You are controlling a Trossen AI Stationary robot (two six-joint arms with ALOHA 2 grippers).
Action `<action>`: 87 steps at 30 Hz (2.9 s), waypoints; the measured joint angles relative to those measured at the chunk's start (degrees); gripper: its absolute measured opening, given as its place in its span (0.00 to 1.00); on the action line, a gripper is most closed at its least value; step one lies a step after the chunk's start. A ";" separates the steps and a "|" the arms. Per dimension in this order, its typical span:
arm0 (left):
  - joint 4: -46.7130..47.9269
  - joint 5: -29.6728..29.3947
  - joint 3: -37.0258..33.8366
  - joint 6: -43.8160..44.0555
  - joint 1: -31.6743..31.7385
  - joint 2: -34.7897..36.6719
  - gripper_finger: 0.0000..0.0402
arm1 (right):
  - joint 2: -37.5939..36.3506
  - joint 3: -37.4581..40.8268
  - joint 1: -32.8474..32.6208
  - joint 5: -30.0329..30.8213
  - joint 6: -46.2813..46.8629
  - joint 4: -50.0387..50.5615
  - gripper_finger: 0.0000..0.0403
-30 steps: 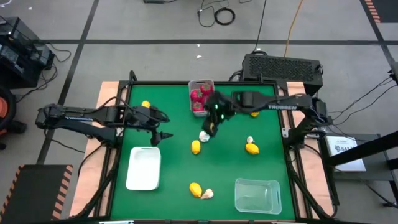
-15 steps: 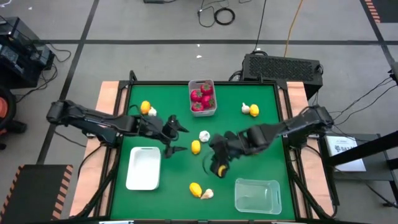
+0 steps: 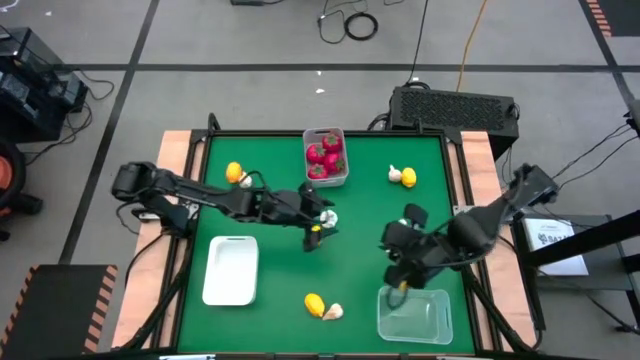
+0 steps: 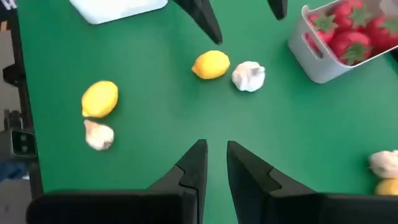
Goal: Sort produce into baskets
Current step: Put the garlic into the white bin
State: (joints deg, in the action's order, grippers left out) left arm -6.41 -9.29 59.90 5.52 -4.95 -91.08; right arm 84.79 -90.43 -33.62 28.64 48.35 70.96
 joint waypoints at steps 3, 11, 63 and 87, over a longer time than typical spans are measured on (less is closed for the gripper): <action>3.26 -3.56 4.21 0.84 0.06 -3.07 0.93 | -2.50 0.00 -2.36 0.16 -2.56 2.20 0.13; 6.18 -9.69 6.25 18.78 1.51 -4.34 0.93 | -10.99 6.44 -5.82 3.13 -7.72 3.25 0.13; 7.22 14.98 6.11 -2.91 8.68 -16.77 0.92 | -22.71 40.61 0.95 2.80 -1.95 -66.28 0.13; 9.25 10.50 6.17 -1.31 8.83 -17.17 0.43 | -22.73 40.61 0.95 2.78 -5.83 -65.99 0.13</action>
State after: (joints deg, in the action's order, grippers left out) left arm 2.85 1.21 66.06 4.21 3.88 -108.25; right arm 62.06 -49.82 -32.67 31.42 42.53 4.97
